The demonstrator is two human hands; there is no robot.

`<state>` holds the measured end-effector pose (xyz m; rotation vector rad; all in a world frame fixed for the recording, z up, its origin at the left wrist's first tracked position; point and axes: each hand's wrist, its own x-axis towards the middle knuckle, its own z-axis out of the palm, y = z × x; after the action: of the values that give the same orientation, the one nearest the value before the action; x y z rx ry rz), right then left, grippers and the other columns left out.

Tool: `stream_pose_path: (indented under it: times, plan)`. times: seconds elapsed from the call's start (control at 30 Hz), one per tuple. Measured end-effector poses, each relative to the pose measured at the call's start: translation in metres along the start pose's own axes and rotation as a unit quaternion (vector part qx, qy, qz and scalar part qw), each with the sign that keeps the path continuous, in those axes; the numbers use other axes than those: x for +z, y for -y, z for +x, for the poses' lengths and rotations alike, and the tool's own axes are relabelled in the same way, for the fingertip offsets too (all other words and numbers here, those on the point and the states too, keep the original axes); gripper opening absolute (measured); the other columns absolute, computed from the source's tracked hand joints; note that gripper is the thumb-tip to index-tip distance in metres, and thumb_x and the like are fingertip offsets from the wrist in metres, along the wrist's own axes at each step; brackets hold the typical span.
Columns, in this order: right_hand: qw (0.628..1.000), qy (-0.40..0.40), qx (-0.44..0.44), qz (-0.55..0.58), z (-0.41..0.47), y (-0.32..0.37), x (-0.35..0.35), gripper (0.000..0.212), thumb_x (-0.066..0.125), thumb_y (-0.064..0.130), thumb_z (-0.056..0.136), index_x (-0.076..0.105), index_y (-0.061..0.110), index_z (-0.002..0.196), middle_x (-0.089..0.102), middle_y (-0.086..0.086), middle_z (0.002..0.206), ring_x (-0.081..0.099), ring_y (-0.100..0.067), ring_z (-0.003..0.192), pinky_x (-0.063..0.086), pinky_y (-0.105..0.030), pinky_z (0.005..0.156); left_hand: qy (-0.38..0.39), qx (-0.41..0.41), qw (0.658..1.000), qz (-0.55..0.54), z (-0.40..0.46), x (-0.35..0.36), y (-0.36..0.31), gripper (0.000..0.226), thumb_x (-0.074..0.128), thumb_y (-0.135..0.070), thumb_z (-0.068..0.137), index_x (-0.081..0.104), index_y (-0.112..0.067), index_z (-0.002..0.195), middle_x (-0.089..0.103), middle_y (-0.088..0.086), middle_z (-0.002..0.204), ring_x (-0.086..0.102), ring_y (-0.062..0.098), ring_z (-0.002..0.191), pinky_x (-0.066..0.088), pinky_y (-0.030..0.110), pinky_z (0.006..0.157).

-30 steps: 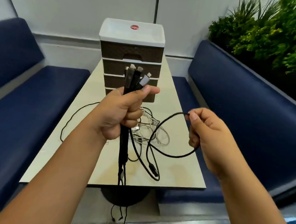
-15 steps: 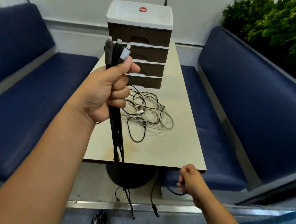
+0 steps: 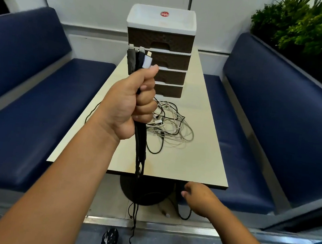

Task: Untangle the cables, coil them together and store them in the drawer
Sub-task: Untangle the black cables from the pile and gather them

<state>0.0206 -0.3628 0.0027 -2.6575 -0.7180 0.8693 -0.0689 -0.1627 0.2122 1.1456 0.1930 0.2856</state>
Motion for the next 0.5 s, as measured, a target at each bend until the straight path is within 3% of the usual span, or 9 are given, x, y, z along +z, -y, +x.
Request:
stream_pose_path:
  times: [0.03,0.1,0.17,0.27,0.37,0.43,0.5]
  plan:
    - [0.999,-0.008,-0.036,0.008,-0.006,0.010,-0.009,0.037,0.049,0.036,0.100,0.057,0.016,0.129,0.062,-0.004,0.127,0.057,-0.022,0.118,0.046,-0.031,0.096,-0.002,0.002,1.000,0.001,-0.001,0.001,-0.001,0.045,0.051,-0.036,0.094,0.024,-0.026,0.060,0.011,-0.009,0.046,0.005,0.009,0.042,0.006,0.019,0.040]
    - [0.980,-0.045,-0.130,0.141,-0.024,0.037,-0.031,0.034,0.052,0.040,0.098,0.060,0.022,0.126,0.065,0.004,0.123,0.060,-0.012,0.113,0.046,-0.028,0.096,-0.004,0.006,1.000,0.001,-0.004,0.005,-0.003,0.046,0.055,-0.033,0.088,0.018,-0.026,0.061,0.011,-0.008,0.045,0.005,0.010,0.042,0.006,0.018,0.040]
    - [0.912,-0.048,-0.243,0.326,-0.051,0.072,-0.054,0.036,0.057,0.043,0.094,0.059,0.028,0.126,0.063,0.013,0.124,0.059,0.000,0.112,0.047,-0.022,0.095,0.003,0.015,1.000,0.006,-0.005,0.011,-0.002,0.050,0.058,-0.033,0.085,0.012,-0.025,0.066,0.010,-0.008,0.046,0.007,0.009,0.040,0.006,0.018,0.040]
    - [0.831,-0.017,-0.372,0.414,-0.076,0.113,-0.072,0.027,0.066,0.031,0.090,0.061,0.023,0.114,0.067,0.014,0.104,0.063,-0.003,0.099,0.050,-0.022,0.089,0.040,0.015,0.999,-0.002,-0.006,0.025,0.000,0.051,0.056,-0.035,0.087,0.012,-0.026,0.064,0.008,-0.007,0.047,0.007,0.008,0.039,0.007,0.016,0.039]
    - [0.824,0.017,-0.363,0.435,-0.076,0.133,-0.061,0.011,0.063,0.025,0.091,0.061,0.015,0.087,0.066,0.002,0.068,0.062,-0.015,0.070,0.047,-0.029,0.079,0.076,0.011,0.997,-0.030,-0.006,0.030,-0.010,0.048,0.051,-0.037,0.090,0.015,-0.027,0.061,0.006,-0.008,0.048,0.006,0.008,0.038,0.007,0.017,0.036]
    - [0.821,0.045,-0.345,0.453,-0.071,0.134,-0.047,0.026,0.059,0.030,0.094,0.054,0.019,0.071,0.055,0.007,0.049,0.053,-0.016,0.051,0.046,-0.035,0.071,0.077,0.026,0.994,-0.075,-0.003,0.021,-0.022,0.047,0.047,-0.038,0.094,0.017,-0.027,0.058,0.007,-0.008,0.047,0.006,0.007,0.038,0.008,0.017,0.035]
    - [0.811,0.054,-0.332,0.478,-0.070,0.132,-0.039,0.034,0.056,0.034,0.095,0.044,0.021,0.066,0.042,0.011,0.045,0.041,-0.011,0.042,0.043,-0.033,0.057,0.050,0.038,0.989,-0.136,0.004,0.002,-0.028,0.048,0.046,-0.039,0.096,0.023,-0.026,0.056,0.012,-0.007,0.044,0.011,0.006,0.036,0.011,0.016,0.034]
